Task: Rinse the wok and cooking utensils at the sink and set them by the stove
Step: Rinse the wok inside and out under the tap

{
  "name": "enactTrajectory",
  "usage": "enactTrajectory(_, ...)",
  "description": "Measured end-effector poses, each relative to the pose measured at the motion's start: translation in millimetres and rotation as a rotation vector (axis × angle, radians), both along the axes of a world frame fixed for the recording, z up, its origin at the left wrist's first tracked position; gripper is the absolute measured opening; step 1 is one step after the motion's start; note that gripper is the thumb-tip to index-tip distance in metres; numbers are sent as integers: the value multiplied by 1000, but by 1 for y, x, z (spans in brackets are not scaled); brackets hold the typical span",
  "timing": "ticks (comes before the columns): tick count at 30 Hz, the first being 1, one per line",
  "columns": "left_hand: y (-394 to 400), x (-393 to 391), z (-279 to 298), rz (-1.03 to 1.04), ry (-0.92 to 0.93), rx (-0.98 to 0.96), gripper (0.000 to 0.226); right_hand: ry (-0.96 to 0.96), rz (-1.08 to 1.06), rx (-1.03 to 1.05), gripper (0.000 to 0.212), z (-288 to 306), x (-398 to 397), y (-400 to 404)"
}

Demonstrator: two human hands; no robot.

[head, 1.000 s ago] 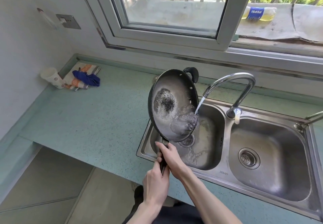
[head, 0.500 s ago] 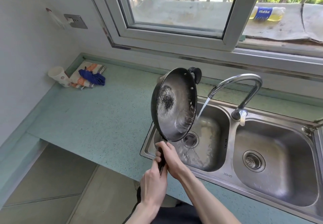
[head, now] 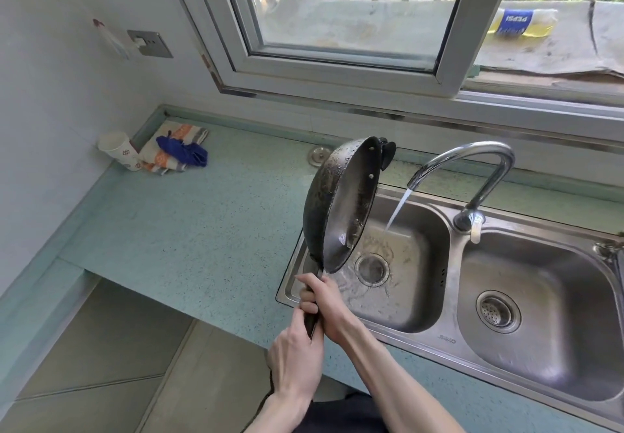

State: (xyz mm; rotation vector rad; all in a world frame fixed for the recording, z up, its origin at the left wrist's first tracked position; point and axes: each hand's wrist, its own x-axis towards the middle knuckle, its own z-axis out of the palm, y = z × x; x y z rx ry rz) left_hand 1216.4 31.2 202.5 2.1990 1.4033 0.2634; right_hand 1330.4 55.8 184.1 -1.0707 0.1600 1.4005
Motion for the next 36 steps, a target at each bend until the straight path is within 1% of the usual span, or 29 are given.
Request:
enactTrajectory(3,-3,3,1,24,-47,-50,10,-12,7,-28,42,0,2,-4)
enactTrajectory(5,-5,6,1,40,-80,-89,8,-64,26,-73,37,-1,3,-7)
enactTrajectory(9,-13,10,1,66,-149,-204,6,-242,84,-158,28,2,7,-17)
enactTrajectory(13,-21,17,3,100,-212,-335,4,-454,126,-220,32,2,10,-28)
enactTrajectory(17,-28,21,3,130,-267,-515,11,-675,236,-303,26,0,14,-43)
enactTrajectory(19,-32,23,6,134,-304,-612,15,-740,282,-344,26,-3,17,-52)
enactTrajectory(20,-34,25,7,133,-317,-652,15,-755,295,-366,26,-4,19,-55)
enactTrajectory(23,-41,29,13,138,-336,-768,12,-776,332,-435,43,-7,23,-64)
enactTrajectory(26,-47,30,14,134,-330,-864,14,-779,330,-478,51,-6,25,-73)
enactTrajectory(28,-50,32,16,132,-353,-915,16,-773,324,-508,47,0,26,-78)
enactTrajectory(31,-55,36,17,149,-409,-1002,15,-748,298,-551,33,5,30,-86)
enactTrajectory(36,-64,44,11,182,-461,-1138,24,-643,177,-509,20,3,35,-103)
